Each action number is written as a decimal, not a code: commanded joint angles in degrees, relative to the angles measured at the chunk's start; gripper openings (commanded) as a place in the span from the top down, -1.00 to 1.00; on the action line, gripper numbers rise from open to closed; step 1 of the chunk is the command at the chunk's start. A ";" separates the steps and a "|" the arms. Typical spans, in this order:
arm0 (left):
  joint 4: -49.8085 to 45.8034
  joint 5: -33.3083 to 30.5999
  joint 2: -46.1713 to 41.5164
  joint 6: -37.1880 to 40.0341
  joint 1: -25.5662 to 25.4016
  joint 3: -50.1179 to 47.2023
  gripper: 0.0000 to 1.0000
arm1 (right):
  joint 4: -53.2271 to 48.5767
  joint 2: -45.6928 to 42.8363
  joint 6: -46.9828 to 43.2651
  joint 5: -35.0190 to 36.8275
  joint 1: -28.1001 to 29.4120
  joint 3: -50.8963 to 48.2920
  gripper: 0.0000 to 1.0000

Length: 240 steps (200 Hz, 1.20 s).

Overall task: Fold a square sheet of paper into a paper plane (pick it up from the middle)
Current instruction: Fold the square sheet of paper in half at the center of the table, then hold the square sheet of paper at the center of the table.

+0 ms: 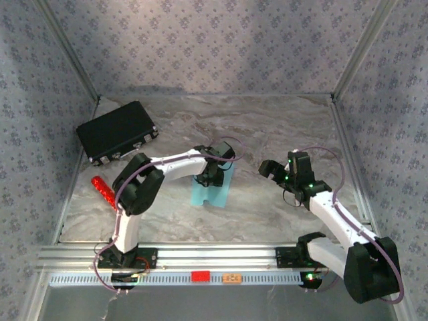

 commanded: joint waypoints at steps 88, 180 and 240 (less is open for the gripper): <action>35.64 25.13 -15.87 -10.87 5.10 -15.09 0.16 | -3.72 -5.11 2.18 3.37 -0.95 2.93 -0.98; 61.35 35.44 -9.96 -25.66 7.11 -26.36 0.15 | -0.90 -4.68 1.32 -1.93 -1.08 2.70 -0.98; 59.98 29.84 -8.55 -26.88 5.76 -28.02 0.15 | 1.14 0.21 -1.39 -9.71 -1.03 4.06 -0.96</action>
